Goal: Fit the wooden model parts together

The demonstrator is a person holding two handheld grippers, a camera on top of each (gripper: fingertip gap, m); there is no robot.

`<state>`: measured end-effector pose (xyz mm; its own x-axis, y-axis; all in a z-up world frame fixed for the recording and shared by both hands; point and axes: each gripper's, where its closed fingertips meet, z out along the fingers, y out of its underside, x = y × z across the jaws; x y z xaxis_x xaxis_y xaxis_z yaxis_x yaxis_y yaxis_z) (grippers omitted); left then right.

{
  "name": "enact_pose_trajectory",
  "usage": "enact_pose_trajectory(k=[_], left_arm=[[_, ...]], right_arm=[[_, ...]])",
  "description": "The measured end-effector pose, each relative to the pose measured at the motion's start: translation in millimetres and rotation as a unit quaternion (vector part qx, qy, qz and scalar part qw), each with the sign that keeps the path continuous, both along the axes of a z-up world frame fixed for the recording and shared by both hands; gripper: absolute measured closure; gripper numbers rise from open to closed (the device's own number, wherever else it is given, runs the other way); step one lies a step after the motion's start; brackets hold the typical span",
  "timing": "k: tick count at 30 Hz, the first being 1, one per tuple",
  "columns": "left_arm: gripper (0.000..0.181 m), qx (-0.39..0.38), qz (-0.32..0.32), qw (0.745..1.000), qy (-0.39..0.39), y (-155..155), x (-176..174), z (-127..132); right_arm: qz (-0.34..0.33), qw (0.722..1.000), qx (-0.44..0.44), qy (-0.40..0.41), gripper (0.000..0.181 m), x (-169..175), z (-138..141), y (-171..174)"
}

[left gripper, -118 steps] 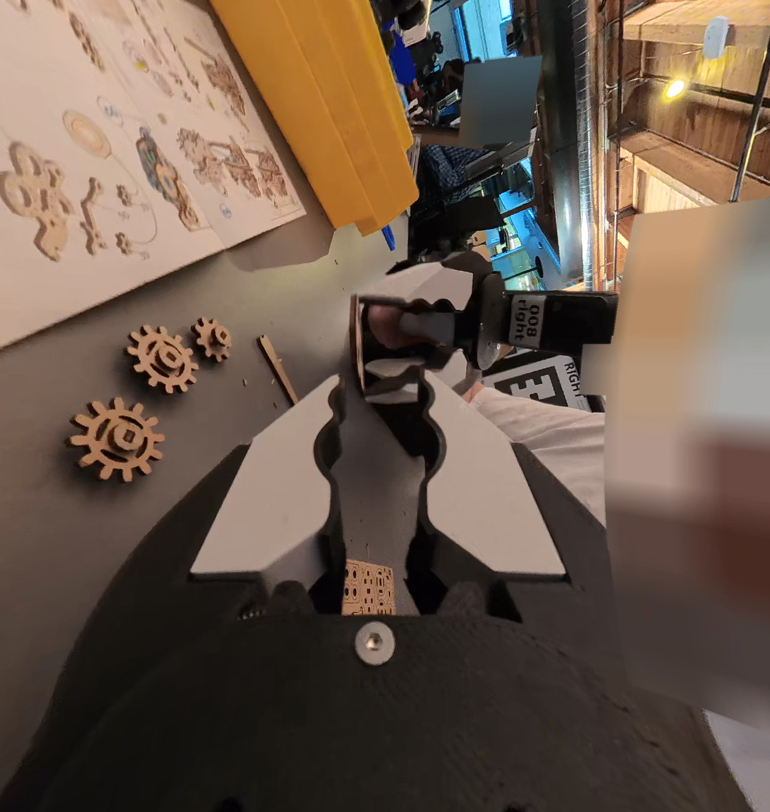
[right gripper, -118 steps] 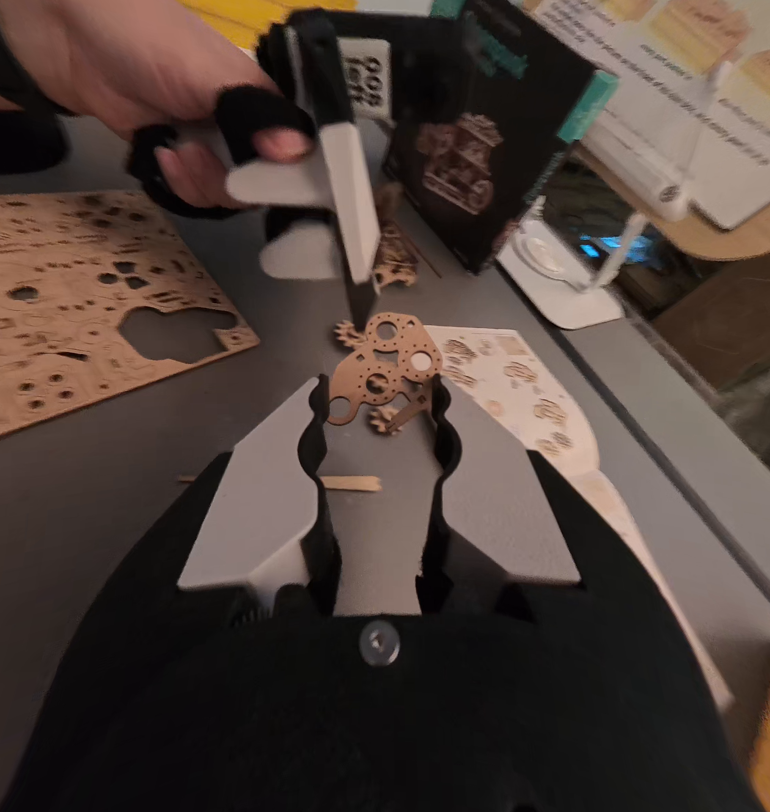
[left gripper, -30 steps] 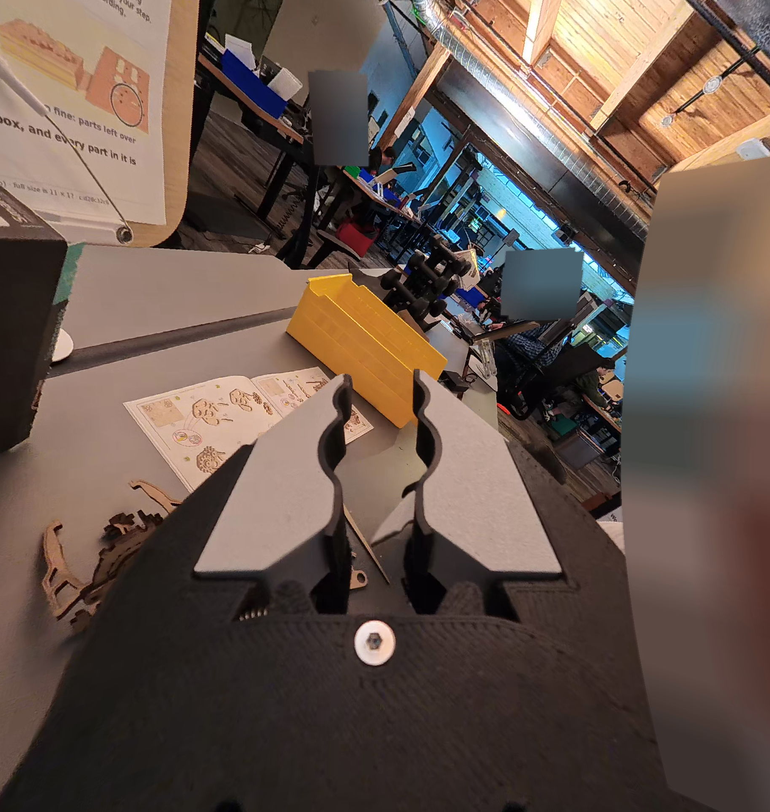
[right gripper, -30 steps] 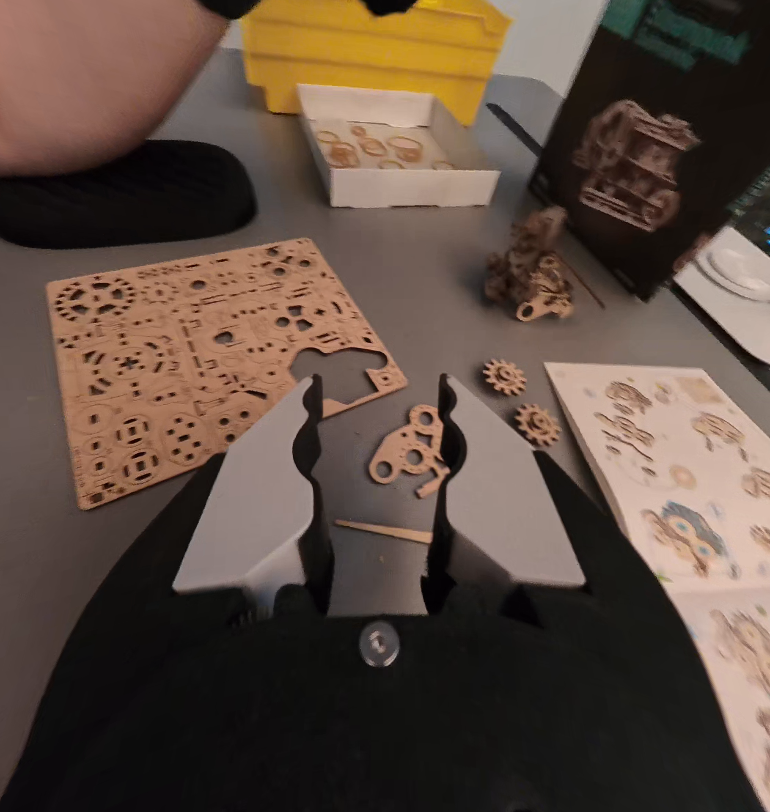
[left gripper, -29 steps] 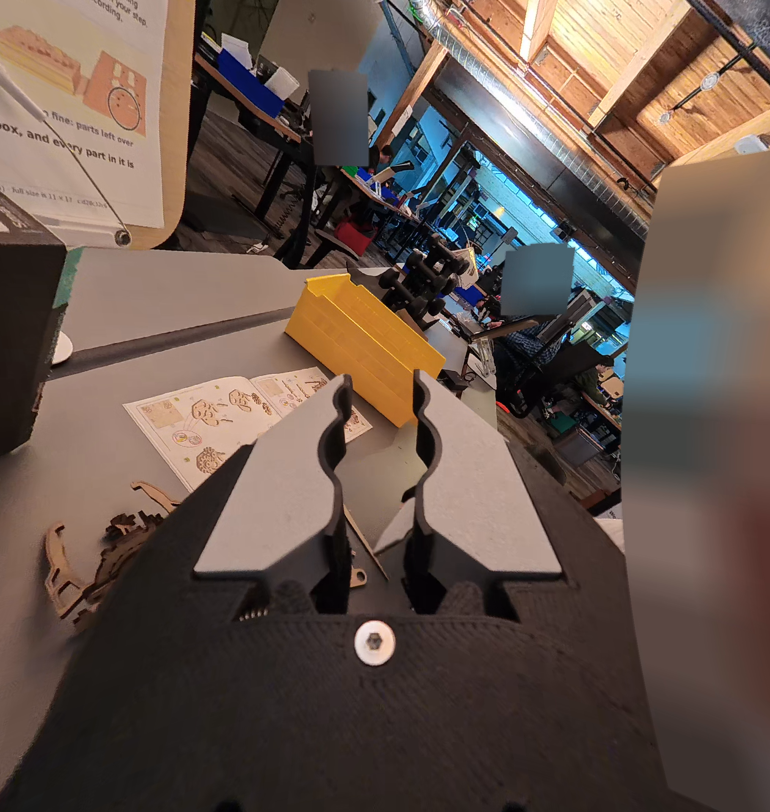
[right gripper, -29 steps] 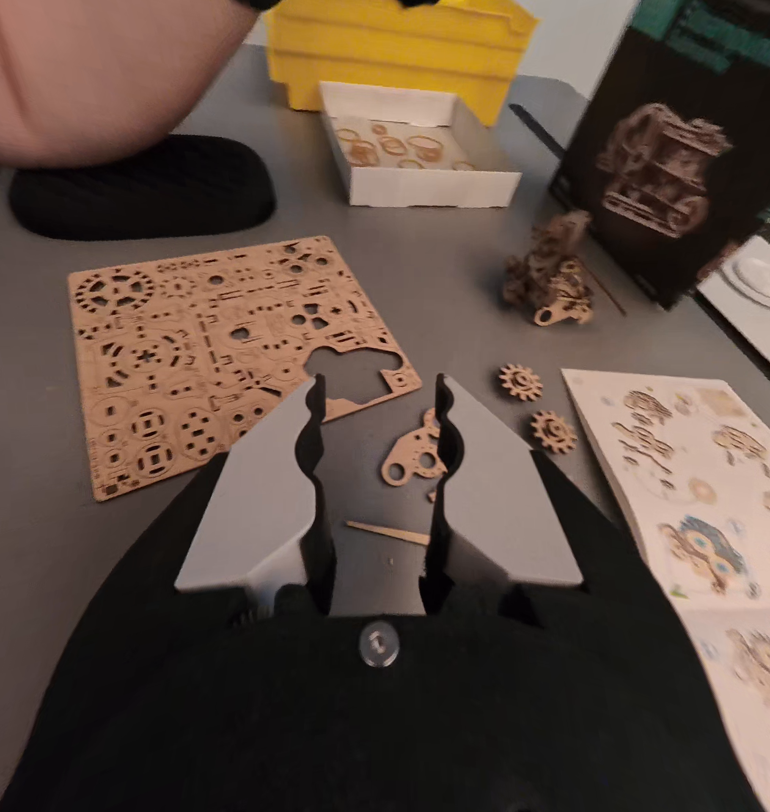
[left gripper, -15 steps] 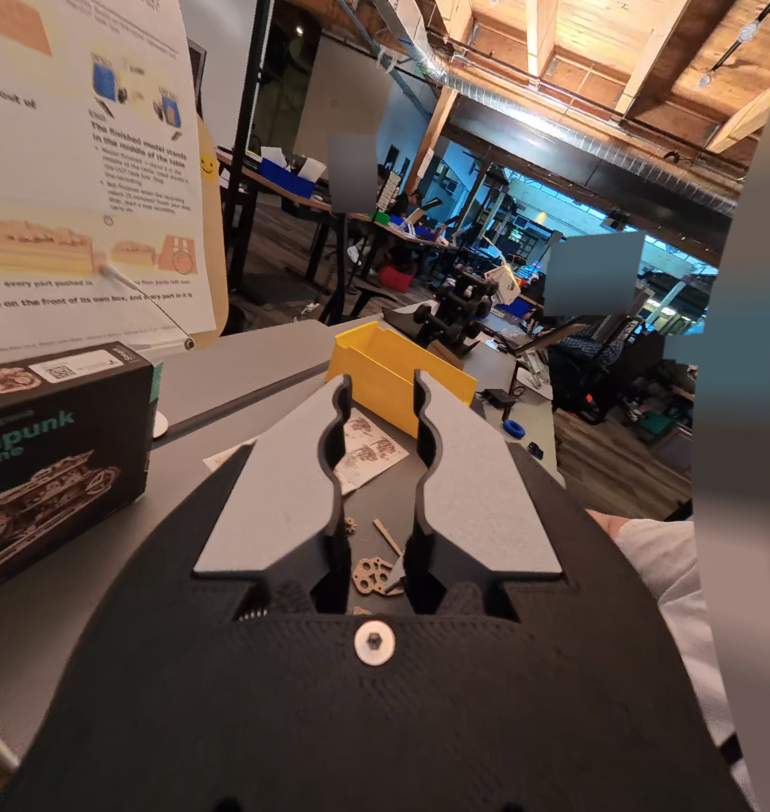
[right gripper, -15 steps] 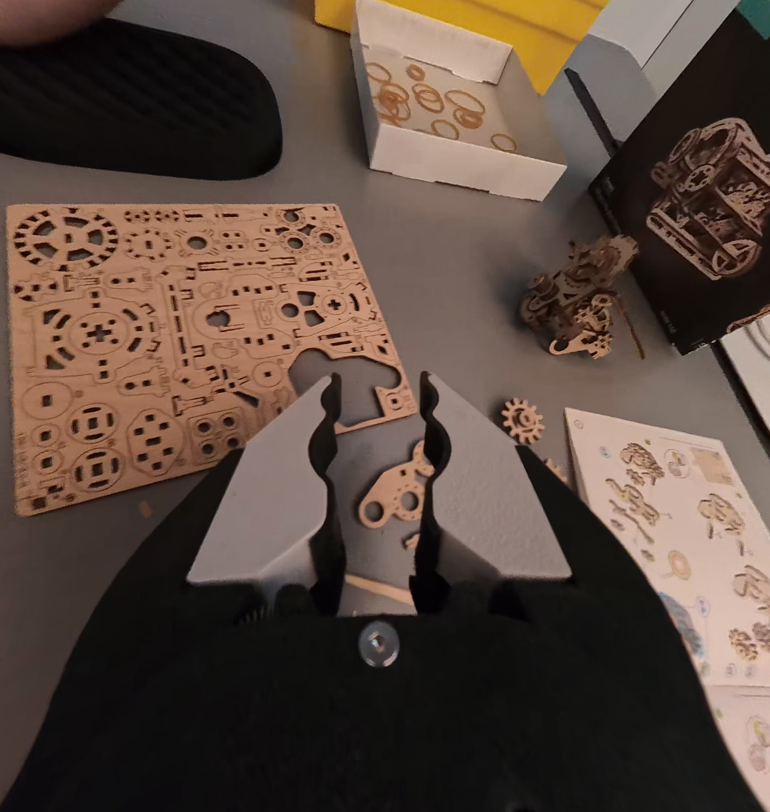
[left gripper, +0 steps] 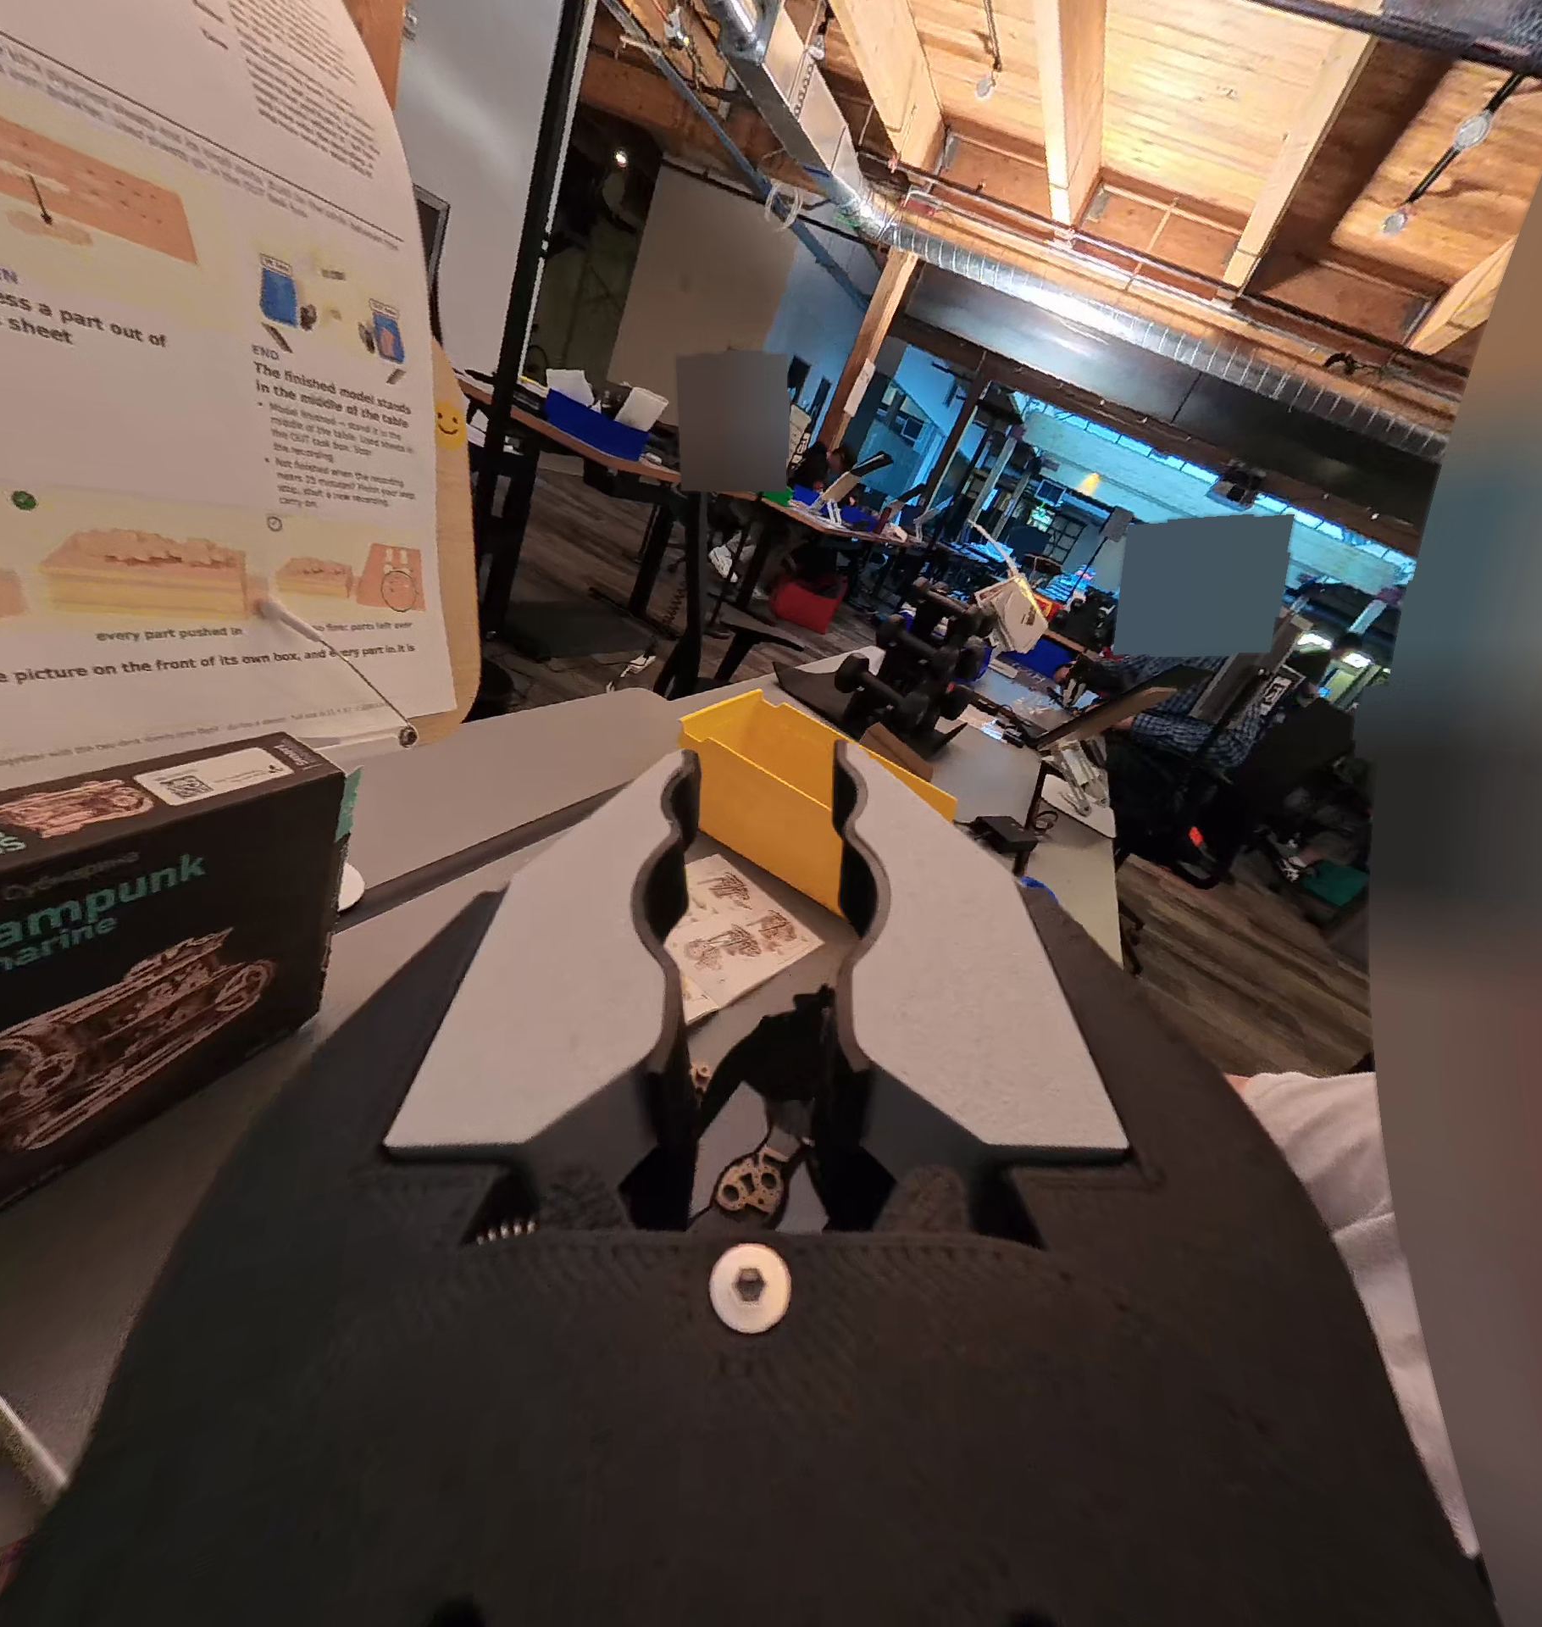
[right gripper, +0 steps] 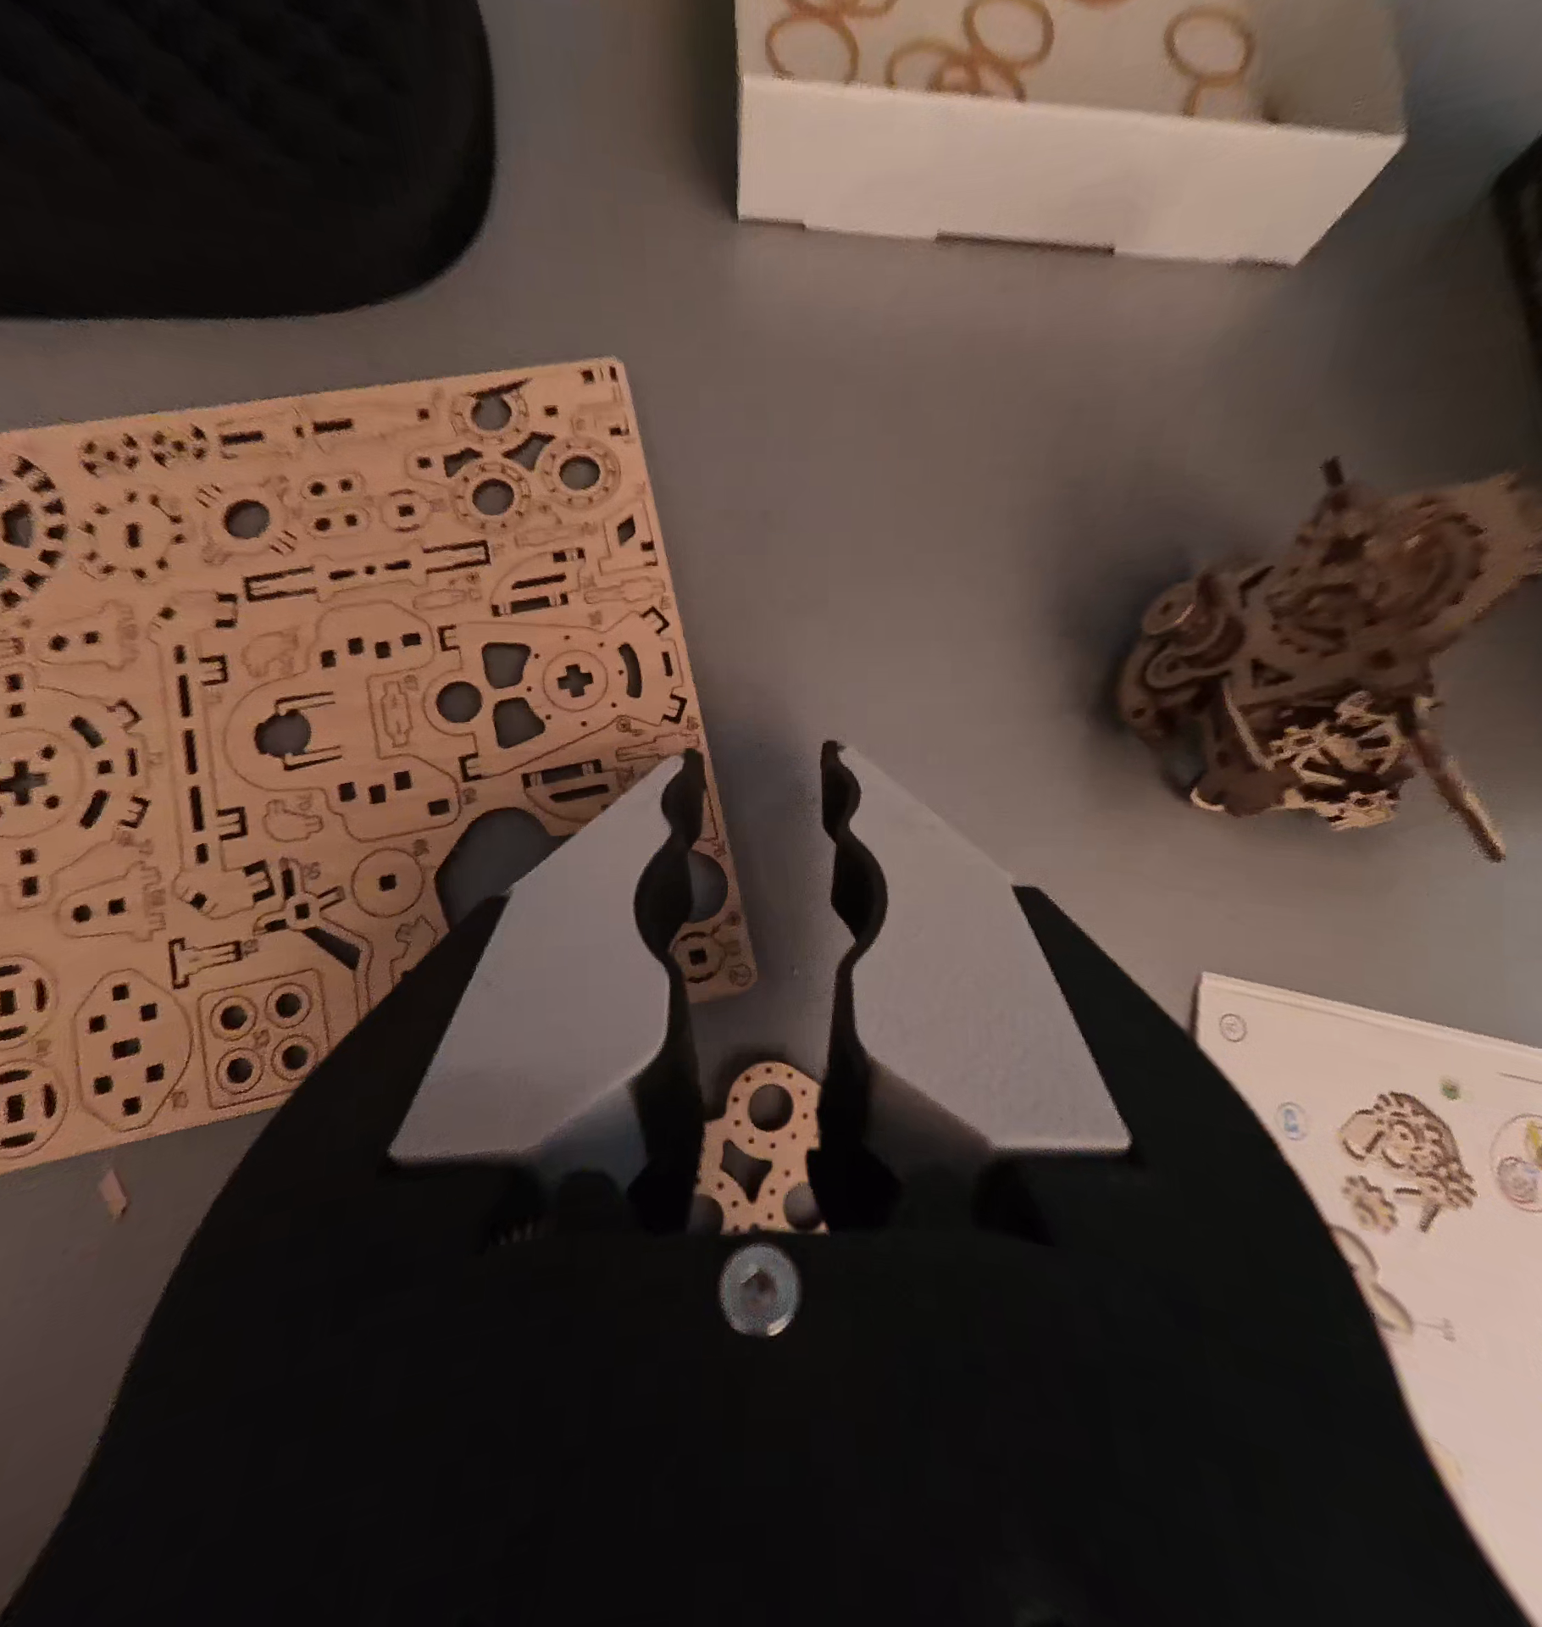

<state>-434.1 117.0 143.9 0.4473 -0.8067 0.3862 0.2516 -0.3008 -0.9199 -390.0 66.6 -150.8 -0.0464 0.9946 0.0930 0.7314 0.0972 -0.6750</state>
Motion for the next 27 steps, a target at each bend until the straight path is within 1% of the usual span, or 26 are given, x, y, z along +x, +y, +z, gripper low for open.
enact_pose_trajectory(k=[1, 2, 3, 6, 8, 10, 11, 13, 14, 16, 18, 20, 21, 23, 27], left_arm=[[0.153, -0.004, -0.005, 1.0, -0.002, 0, 0, -1], [0.153, -0.007, -0.008, 1.0, -0.002, 0, 1, -2], [0.152, -0.009, -0.01, 1.0, -0.001, 1, 2, -3], [0.152, -0.017, -0.015, 1.0, 0.003, 2, 7, -7], [0.152, -0.023, -0.024, 0.999, 0.003, 1, 10, -9], [0.153, -0.026, -0.033, 0.999, -0.001, -1, 13, -9], [0.153, -0.027, -0.036, 0.999, -0.002, -2, 14, -9], [0.152, -0.028, -0.035, 0.999, 0.002, -1, 15, -10], [0.153, -0.03, -0.034, 0.999, 0.005, -1, 16, -12], [0.153, -0.034, -0.036, 0.999, 0.007, 0, 17, -13], [0.152, -0.038, -0.038, 0.999, 0.008, 0, 17, -15], [0.152, -0.041, -0.039, 0.998, 0.01, 1, 17, -17], [0.152, -0.043, -0.039, 0.998, 0.012, 1, 17, -18], [0.152, -0.049, -0.042, 0.998, 0.016, 3, 18, -21], [0.152, -0.069, -0.06, 0.996, 0.022, 4, 21, -30]], right_arm=[[0.005, 1.0, 0.008, -0.014, 0.156, 2, -7, -3], [0.008, 1.0, 0.009, 0.0, 0.163, 1, -5, -7], [0.009, 1.0, 0.011, -0.001, 0.157, 3, -6, -7], [0.013, 1.0, 0.001, -0.002, 0.154, 6, -6, -7], [0.028, 1.0, -0.011, 0.004, 0.162, 7, -7, -10], [0.041, 0.999, -0.033, 0.006, 0.174, 7, -8, -15], [0.039, 0.999, -0.028, 0.008, 0.178, 7, -8, -14], [0.054, 0.998, -0.019, 0.001, 0.18, 10, -8, -14], [0.058, 0.998, -0.017, -0.005, 0.178, 12, -7, -15], [0.069, 0.998, -0.013, -0.004, 0.158, 17, -4, -17], [0.081, 0.997, -0.013, -0.006, 0.154, 23, -4, -19], [0.084, 0.996, -0.023, -0.026, 0.153, 30, -12, -21], [0.08, 0.996, -0.032, -0.022, 0.158, 30, -11, -21], [0.086, 0.995, -0.036, -0.028, 0.174, 31, -12, -23], [0.106, 0.993, 0.034, -0.032, 0.175, 30, -8, -23]])
